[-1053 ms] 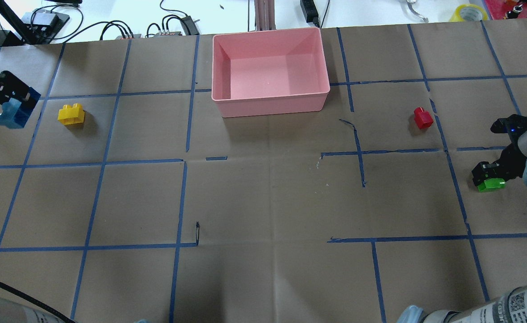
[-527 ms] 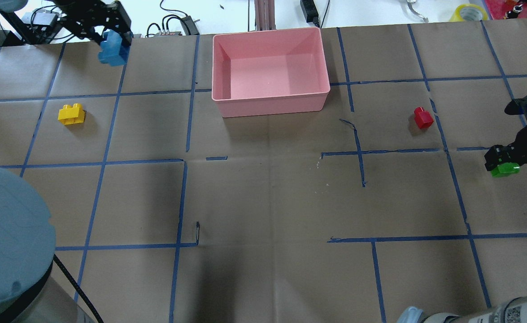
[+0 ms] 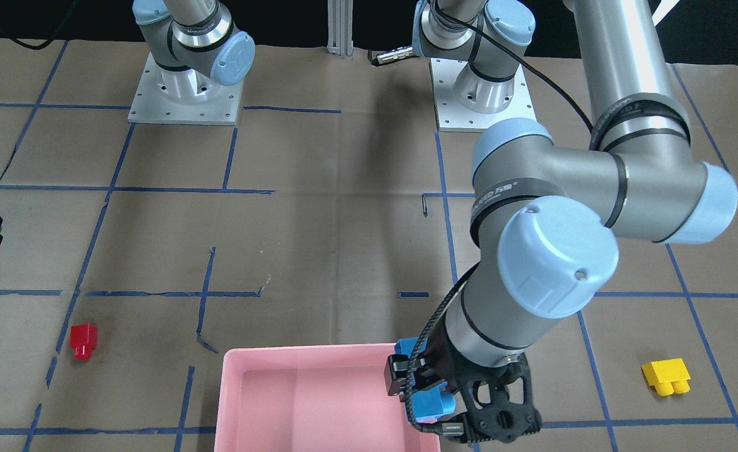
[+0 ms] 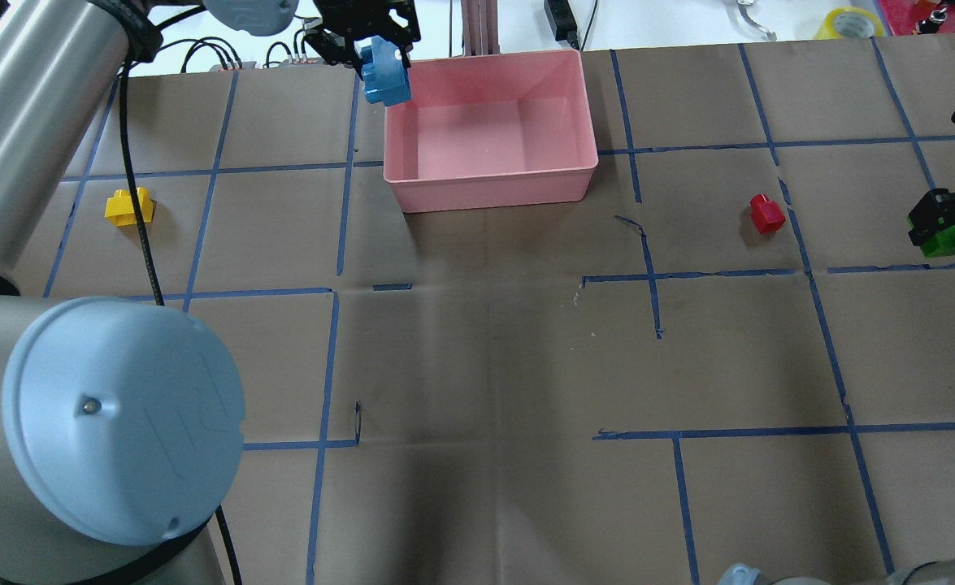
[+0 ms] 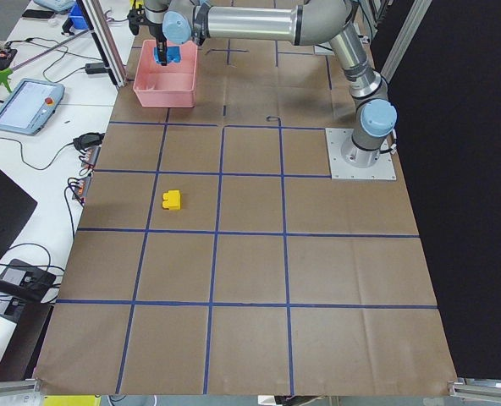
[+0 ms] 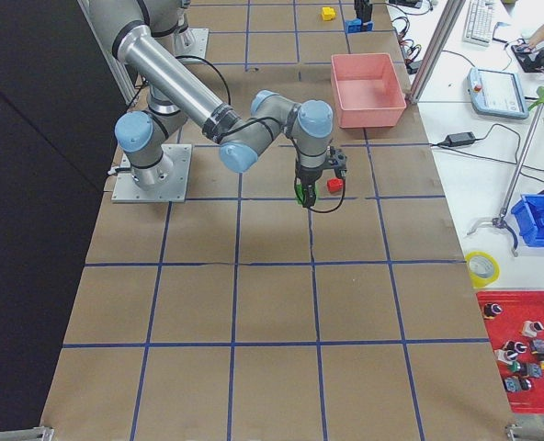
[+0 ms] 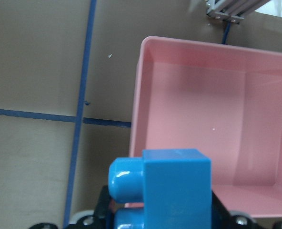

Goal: Put all blocks into box

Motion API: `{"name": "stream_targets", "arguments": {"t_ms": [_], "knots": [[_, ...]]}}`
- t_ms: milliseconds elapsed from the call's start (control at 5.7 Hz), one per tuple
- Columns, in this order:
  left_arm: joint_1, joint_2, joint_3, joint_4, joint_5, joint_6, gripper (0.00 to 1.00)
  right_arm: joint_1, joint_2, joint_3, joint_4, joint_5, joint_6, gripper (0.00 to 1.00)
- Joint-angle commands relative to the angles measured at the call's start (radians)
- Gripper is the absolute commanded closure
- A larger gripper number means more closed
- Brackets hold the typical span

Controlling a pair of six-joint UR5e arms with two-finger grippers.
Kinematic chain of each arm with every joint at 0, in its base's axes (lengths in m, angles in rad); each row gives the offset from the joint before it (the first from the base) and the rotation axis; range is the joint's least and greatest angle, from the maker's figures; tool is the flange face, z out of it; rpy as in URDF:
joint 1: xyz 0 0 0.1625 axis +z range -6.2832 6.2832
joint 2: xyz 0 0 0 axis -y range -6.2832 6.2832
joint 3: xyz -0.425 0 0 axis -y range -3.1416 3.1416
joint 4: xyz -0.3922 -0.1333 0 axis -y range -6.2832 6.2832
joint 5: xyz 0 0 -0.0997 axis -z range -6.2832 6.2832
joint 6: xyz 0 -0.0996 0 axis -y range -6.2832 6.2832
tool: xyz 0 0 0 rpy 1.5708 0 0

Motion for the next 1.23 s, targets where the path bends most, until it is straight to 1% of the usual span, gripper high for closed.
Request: {"name": "stream_targets", "arguments": {"t_ms": [0,176,351,702,878,1053], "knots": [[-0.038,-0.092,0.001,0.119,0.020,-0.034,0.67,0.048,-0.014,-0.032,0.034,0.011,0.054,0.90],[-0.060,-0.119,-0.007,0.180,0.075,-0.052,0.37,0.086,-0.016,-0.049,0.034,0.074,0.118,0.90],[-0.066,-0.139,-0.006,0.211,0.080,-0.057,0.04,0.111,-0.011,-0.052,0.034,0.102,0.166,0.91],[-0.062,-0.117,0.001,0.197,0.079,-0.060,0.00,0.140,-0.001,-0.041,0.020,0.105,0.173,0.94],[-0.049,-0.077,0.007,0.182,0.075,-0.059,0.00,0.170,-0.001,-0.053,0.024,0.108,0.217,0.94],[0.007,-0.013,0.007,0.106,0.074,-0.044,0.00,0.233,0.001,-0.078,0.014,0.131,0.290,0.94]]}}
